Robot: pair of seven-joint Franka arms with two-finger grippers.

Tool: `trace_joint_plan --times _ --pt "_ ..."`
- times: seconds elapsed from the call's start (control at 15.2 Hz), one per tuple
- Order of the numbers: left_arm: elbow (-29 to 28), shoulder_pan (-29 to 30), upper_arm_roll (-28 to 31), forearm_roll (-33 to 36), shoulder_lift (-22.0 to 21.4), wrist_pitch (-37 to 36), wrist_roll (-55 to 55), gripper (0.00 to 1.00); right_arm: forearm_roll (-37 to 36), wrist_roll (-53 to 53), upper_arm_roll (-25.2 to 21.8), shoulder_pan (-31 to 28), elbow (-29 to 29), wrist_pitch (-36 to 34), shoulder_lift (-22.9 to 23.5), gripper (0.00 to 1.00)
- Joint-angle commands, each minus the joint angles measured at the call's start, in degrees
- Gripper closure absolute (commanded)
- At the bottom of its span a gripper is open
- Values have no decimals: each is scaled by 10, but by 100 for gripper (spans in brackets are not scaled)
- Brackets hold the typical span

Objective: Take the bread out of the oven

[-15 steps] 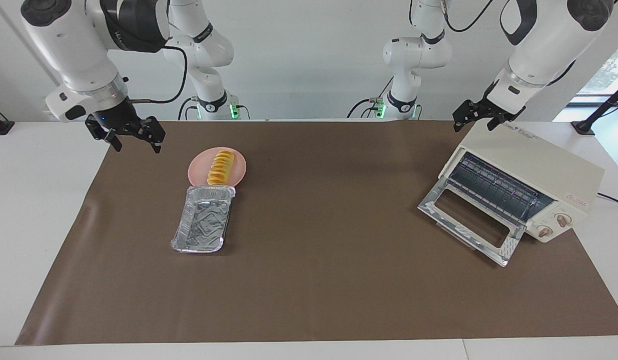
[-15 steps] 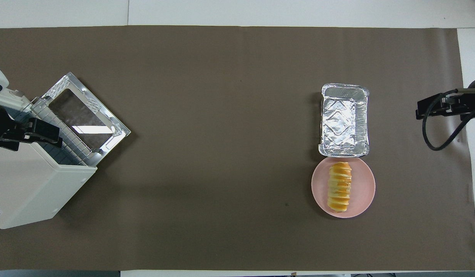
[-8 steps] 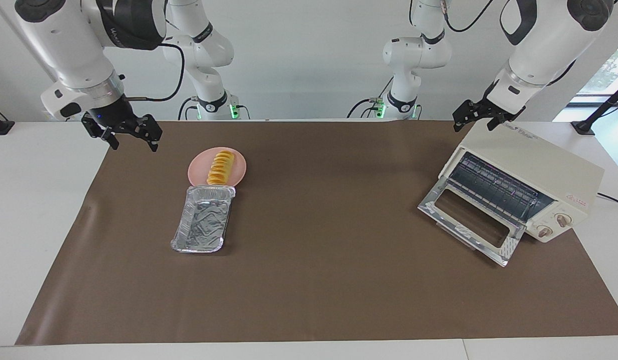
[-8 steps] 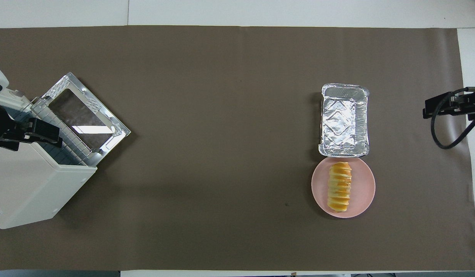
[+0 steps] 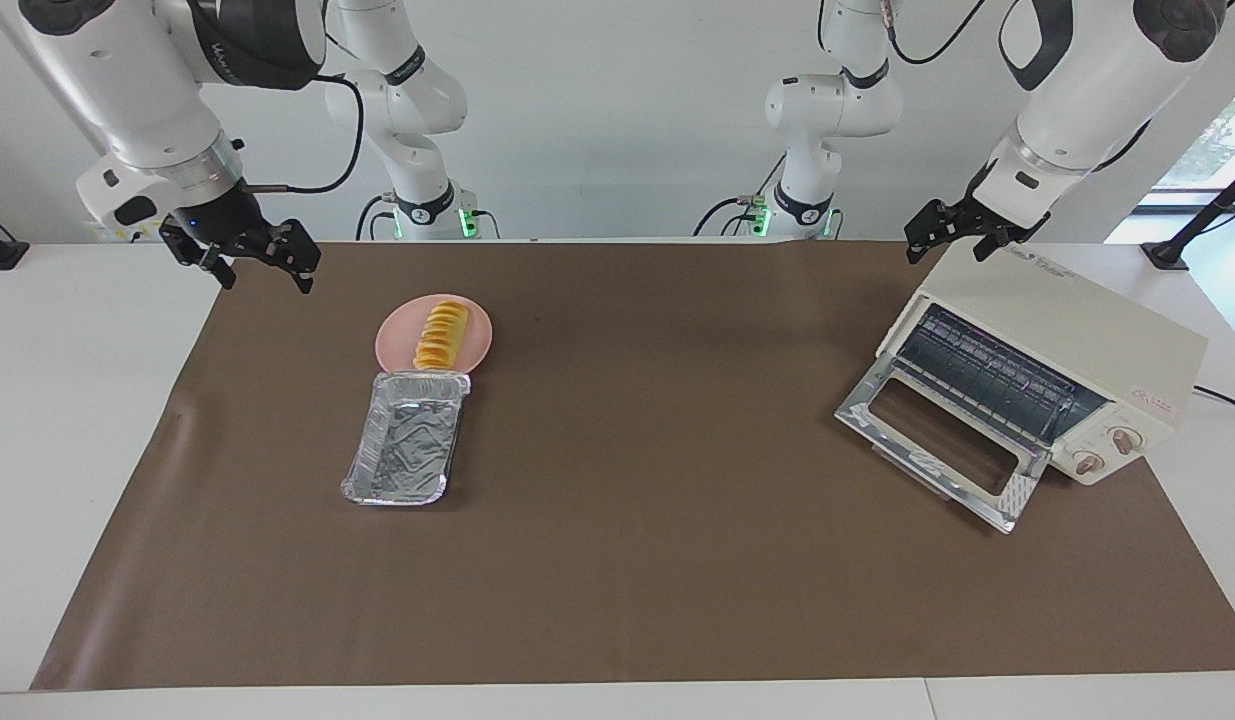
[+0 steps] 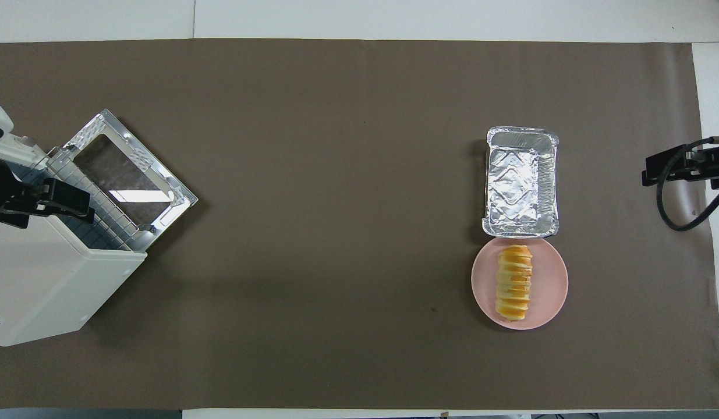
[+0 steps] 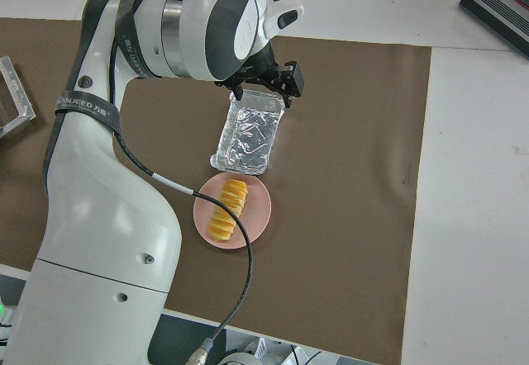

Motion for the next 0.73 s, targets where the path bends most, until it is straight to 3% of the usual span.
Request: trace_joint_plan --times 0.0,0.66 --pt "-7 6 -5 8 -9 8 2 0 7 -7 6 -7 4 -12 -2 0" --pt "-7 6 -5 8 -9 8 2 0 28 -5 5 -7 5 -22 -2 0"
